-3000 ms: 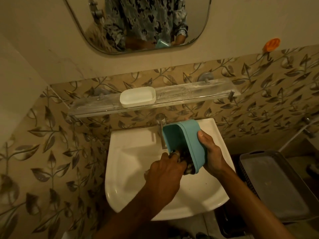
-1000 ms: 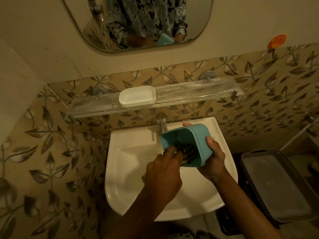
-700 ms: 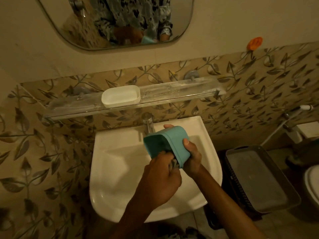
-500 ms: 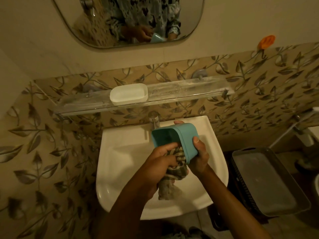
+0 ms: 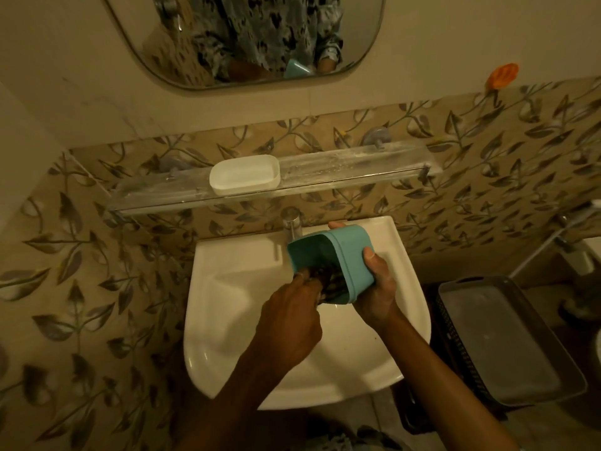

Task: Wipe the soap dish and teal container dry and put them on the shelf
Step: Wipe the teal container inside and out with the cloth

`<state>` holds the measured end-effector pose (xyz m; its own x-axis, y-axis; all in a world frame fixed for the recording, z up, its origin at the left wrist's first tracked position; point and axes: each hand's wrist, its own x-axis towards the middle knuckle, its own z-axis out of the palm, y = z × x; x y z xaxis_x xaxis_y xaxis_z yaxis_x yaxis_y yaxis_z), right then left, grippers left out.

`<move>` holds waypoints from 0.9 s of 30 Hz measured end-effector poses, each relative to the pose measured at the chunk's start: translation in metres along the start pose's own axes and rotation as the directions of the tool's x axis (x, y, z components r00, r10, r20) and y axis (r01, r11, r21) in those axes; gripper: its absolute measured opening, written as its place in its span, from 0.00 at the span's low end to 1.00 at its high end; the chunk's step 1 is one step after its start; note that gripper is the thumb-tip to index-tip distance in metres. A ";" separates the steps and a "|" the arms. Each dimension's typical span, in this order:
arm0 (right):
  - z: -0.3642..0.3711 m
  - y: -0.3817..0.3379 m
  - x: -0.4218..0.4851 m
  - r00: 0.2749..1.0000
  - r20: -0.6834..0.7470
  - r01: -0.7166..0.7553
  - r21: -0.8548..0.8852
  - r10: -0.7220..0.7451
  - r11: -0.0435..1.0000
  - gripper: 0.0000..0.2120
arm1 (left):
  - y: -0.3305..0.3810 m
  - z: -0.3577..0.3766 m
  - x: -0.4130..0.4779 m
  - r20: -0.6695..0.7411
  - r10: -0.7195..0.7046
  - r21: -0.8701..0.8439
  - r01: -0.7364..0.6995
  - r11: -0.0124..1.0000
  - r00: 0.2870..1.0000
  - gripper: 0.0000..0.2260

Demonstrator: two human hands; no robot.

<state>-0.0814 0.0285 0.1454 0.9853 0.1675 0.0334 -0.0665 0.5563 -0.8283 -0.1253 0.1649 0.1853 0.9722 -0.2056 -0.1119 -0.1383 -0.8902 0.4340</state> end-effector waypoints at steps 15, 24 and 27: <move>-0.005 -0.001 -0.005 1.000 -0.018 0.003 -0.083 -0.005 0.997 0.35 | 0.018 -0.031 -0.014 0.369 0.075 -0.923 0.356 0.146 0.926 0.24; -0.008 0.005 -0.021 0.999 0.038 -0.039 -0.001 0.039 0.999 0.45 | -0.015 0.015 -0.013 0.101 0.066 0.254 -0.090 0.963 0.993 0.20; -0.009 0.008 -0.020 1.000 -0.014 -0.027 0.022 0.028 0.999 0.45 | -0.016 0.017 -0.011 0.123 0.101 -0.118 -0.086 0.989 0.987 0.23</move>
<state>-0.1004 0.0222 0.1327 0.9852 0.1713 0.0027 -0.0968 0.5696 -0.8162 -0.1367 0.1742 0.1640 0.9226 -0.3428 -0.1772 -0.1984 -0.8152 0.5441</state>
